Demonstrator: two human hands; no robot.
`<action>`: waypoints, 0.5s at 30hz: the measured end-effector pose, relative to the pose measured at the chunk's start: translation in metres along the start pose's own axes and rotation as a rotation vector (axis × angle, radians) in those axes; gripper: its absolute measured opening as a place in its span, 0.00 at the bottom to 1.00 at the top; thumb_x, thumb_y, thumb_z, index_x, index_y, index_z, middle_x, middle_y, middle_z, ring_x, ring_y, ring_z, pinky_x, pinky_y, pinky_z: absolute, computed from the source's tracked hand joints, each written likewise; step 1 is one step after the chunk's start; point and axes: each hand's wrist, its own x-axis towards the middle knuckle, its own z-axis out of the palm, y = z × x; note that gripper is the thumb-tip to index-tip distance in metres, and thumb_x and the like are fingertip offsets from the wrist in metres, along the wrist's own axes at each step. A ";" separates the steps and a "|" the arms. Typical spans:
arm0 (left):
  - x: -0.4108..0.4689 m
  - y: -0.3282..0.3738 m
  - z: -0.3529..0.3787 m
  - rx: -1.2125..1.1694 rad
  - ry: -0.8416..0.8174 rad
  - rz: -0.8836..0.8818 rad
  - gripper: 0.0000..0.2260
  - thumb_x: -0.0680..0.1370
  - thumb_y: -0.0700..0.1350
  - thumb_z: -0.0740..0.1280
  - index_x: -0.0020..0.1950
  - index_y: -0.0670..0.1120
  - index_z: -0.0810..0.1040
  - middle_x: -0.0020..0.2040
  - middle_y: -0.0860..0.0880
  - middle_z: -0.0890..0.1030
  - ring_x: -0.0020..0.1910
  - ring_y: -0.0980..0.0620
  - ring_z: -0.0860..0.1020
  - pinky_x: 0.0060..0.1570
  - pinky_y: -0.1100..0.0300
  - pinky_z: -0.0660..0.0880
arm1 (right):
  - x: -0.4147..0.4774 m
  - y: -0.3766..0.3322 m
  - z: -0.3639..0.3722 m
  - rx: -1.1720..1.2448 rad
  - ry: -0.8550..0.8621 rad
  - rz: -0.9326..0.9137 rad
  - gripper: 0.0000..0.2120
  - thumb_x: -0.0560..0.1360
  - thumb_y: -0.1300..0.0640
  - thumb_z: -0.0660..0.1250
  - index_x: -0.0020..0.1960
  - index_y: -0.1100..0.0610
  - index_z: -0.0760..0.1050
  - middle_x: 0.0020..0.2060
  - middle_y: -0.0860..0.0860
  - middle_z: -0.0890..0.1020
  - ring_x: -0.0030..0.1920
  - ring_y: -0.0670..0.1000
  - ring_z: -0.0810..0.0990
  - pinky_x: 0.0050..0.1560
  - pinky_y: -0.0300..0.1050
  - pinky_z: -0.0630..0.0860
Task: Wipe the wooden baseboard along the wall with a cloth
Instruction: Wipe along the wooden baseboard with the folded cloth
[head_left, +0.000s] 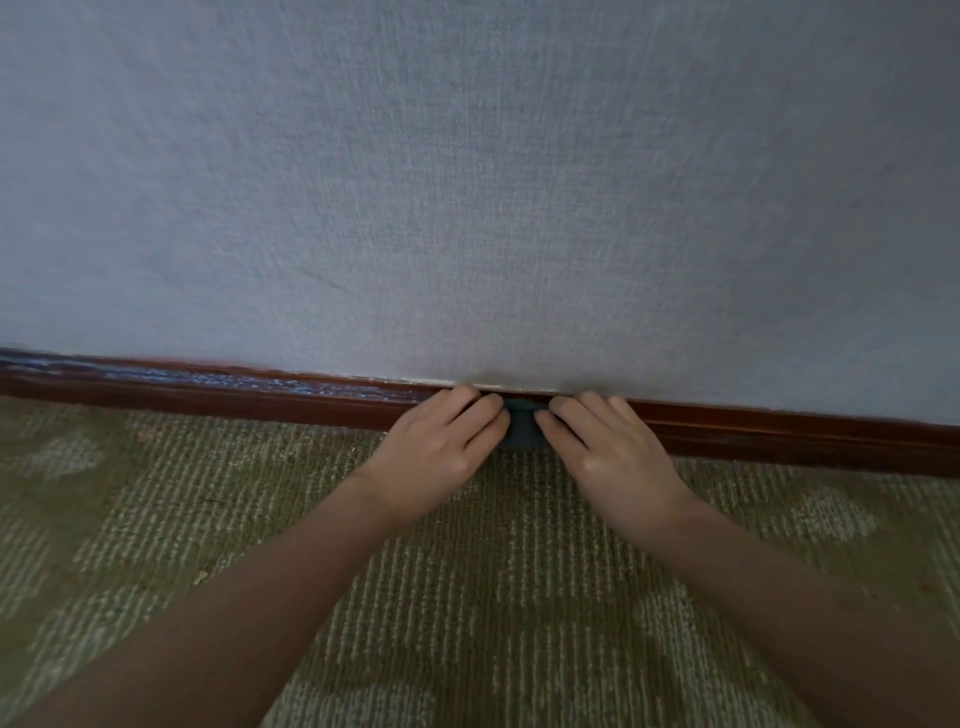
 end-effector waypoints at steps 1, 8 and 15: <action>-0.003 -0.003 0.000 0.013 0.005 0.005 0.10 0.75 0.32 0.61 0.49 0.33 0.81 0.47 0.38 0.82 0.44 0.42 0.79 0.44 0.52 0.78 | 0.004 -0.002 0.000 -0.003 0.006 -0.011 0.13 0.72 0.67 0.57 0.45 0.67 0.81 0.37 0.57 0.81 0.36 0.55 0.79 0.41 0.45 0.67; -0.006 0.011 0.008 -0.010 0.046 -0.118 0.09 0.72 0.32 0.63 0.48 0.32 0.81 0.46 0.35 0.81 0.46 0.39 0.79 0.46 0.50 0.78 | 0.007 0.000 0.001 -0.013 -0.006 -0.075 0.11 0.73 0.67 0.59 0.45 0.66 0.81 0.36 0.57 0.80 0.36 0.55 0.79 0.39 0.45 0.69; 0.004 -0.005 -0.004 -0.041 0.006 0.036 0.10 0.75 0.33 0.61 0.43 0.36 0.82 0.43 0.40 0.82 0.40 0.44 0.80 0.42 0.54 0.78 | 0.003 0.002 0.004 0.028 0.015 -0.035 0.13 0.73 0.68 0.56 0.47 0.70 0.80 0.39 0.62 0.81 0.41 0.58 0.75 0.41 0.46 0.64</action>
